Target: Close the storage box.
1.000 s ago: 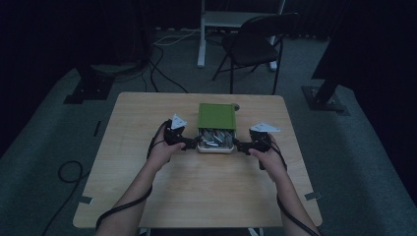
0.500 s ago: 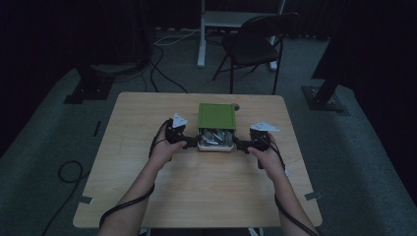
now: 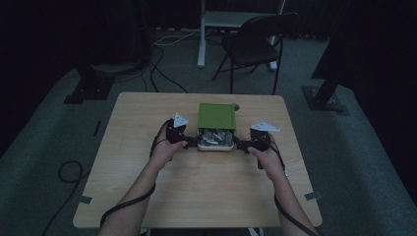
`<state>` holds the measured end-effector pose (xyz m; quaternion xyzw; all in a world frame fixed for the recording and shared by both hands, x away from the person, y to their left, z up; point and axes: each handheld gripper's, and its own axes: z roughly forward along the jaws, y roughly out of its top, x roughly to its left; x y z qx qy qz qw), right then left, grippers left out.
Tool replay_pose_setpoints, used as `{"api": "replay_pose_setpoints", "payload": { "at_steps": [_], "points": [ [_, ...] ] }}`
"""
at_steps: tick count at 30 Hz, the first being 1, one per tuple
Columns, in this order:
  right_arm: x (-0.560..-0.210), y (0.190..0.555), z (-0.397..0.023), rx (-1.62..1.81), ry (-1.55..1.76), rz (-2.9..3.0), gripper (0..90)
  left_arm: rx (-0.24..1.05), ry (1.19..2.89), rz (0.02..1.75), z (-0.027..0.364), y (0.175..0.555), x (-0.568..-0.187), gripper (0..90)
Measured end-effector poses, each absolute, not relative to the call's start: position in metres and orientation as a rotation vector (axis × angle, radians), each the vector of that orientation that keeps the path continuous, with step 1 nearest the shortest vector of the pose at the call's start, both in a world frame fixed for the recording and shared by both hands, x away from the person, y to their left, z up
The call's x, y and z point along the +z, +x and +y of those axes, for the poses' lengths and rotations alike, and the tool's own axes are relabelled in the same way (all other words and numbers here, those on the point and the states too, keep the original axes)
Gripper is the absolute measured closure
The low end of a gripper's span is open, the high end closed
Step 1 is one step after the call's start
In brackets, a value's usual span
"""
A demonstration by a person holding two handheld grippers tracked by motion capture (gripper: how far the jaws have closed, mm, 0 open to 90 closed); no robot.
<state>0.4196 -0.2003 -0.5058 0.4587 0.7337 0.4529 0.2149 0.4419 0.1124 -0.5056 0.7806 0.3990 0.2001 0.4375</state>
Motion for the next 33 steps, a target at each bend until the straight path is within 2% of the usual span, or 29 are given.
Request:
{"api": "replay_pose_setpoints", "payload": {
  "at_steps": [33],
  "points": [
    [-0.503, 0.394, -0.219, 1.278, 1.220, 2.025, 11.1, 0.498, 1.869, 0.968, 0.120, 0.410, -0.491, 4.2]
  ]
}}
